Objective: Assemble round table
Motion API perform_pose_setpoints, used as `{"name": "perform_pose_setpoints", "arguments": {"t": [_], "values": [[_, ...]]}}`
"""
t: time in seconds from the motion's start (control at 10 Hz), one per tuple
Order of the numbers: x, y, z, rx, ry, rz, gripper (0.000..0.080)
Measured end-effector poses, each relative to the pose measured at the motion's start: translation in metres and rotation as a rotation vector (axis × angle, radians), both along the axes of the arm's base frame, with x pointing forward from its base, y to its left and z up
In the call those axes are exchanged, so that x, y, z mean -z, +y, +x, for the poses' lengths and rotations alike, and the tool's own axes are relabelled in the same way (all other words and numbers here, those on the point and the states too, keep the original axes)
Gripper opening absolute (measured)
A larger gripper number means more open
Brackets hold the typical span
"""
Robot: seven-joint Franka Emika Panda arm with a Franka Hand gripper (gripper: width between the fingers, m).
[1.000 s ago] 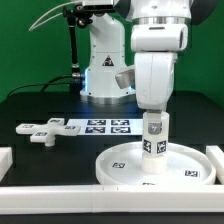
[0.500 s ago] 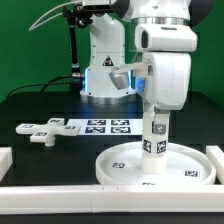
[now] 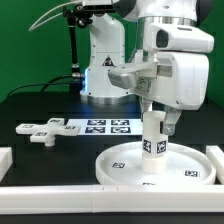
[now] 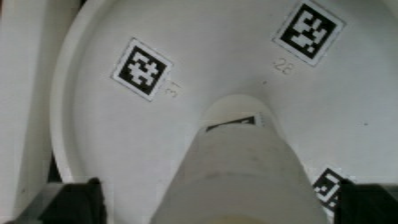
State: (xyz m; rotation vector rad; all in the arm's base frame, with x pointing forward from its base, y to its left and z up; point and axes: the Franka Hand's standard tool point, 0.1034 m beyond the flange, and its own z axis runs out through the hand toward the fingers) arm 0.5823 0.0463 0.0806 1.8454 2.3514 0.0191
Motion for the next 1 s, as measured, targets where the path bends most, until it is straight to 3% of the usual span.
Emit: {"name": "perform_pose_setpoints", "arguments": {"t": [0.1, 0.3, 0.8, 1.0], "values": [[0.0002, -0.0002, -0.0002, 0.001, 0.001, 0.0, 0.0649], [0.0026, -0.0023, -0.0048, 0.004, 0.021, -0.006, 0.0425], [0.0029, -0.0026, -0.0056, 0.04, 0.022, -0.003, 0.0418], [0.0038, -0.0019, -0.0098, 0.295, 0.033, 0.021, 0.0417]]}}
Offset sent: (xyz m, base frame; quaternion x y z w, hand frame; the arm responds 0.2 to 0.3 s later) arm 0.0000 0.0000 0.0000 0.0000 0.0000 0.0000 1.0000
